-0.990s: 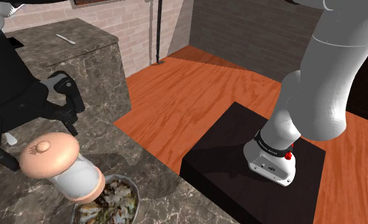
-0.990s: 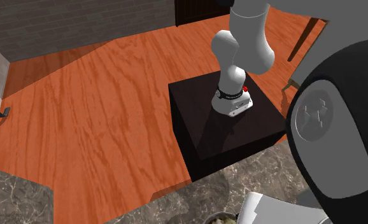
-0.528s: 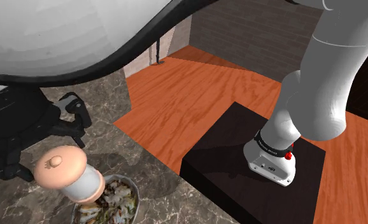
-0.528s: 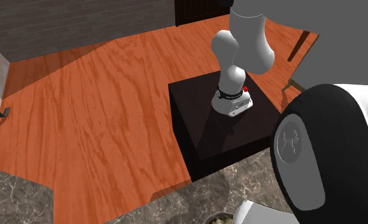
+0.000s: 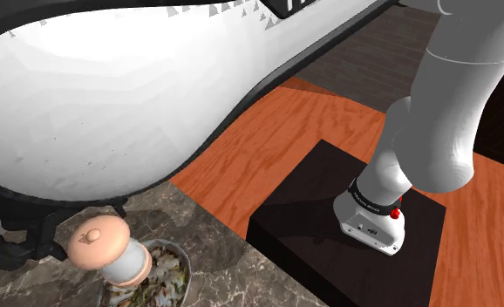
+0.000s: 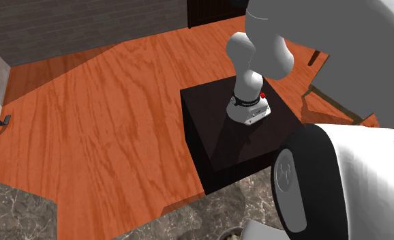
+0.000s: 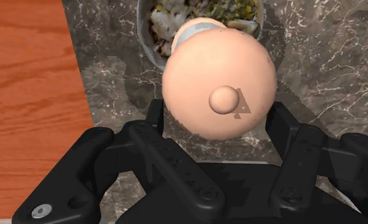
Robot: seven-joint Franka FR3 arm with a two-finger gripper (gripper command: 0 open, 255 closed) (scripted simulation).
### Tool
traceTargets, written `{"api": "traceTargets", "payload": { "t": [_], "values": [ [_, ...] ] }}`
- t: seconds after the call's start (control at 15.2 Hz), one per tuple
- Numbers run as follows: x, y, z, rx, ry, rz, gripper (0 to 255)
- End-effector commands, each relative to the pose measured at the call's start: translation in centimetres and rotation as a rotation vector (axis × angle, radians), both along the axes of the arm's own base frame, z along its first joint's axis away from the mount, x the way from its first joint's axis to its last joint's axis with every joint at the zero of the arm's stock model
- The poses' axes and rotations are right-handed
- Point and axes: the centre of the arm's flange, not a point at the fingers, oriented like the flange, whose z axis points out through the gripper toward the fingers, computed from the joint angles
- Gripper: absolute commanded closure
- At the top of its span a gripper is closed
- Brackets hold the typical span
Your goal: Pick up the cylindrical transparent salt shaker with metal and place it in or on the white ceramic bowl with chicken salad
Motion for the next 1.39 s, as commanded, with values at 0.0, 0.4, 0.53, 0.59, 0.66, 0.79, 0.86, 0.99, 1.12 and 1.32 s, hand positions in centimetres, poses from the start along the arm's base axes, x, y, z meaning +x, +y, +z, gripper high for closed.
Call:
{"api": "traceTargets", "payload": {
  "t": [0.0, 0.4, 0.53, 0.59, 0.66, 0.79, 0.86, 0.99, 1.12, 1.32],
  "values": [
    [0.0, 0.1, -1.0, 0.001, 0.0, 0.0, 255],
    [0.0, 0.1, -4.2, 0.001, 0.0, 0.0, 255],
    [0.0, 0.1, -5.2, 0.001, 0.0, 0.0, 255],
    [0.0, 0.1, -5.6, 0.001, 0.0, 0.0, 255],
    [0.0, 0.1, -5.6, 0.001, 0.0, 0.0, 255],
    [0.0, 0.1, -5.6, 0.001, 0.0, 0.0, 255],
    [0.0, 0.1, -5.6, 0.001, 0.0, 0.0, 255],
    [0.0, 0.1, -5.6, 0.001, 0.0, 0.0, 255],
    [0.0, 0.1, -5.6, 0.001, 0.0, 0.0, 0],
    [0.0, 0.1, -5.6, 0.001, 0.0, 0.0, 0]
  ]
}}
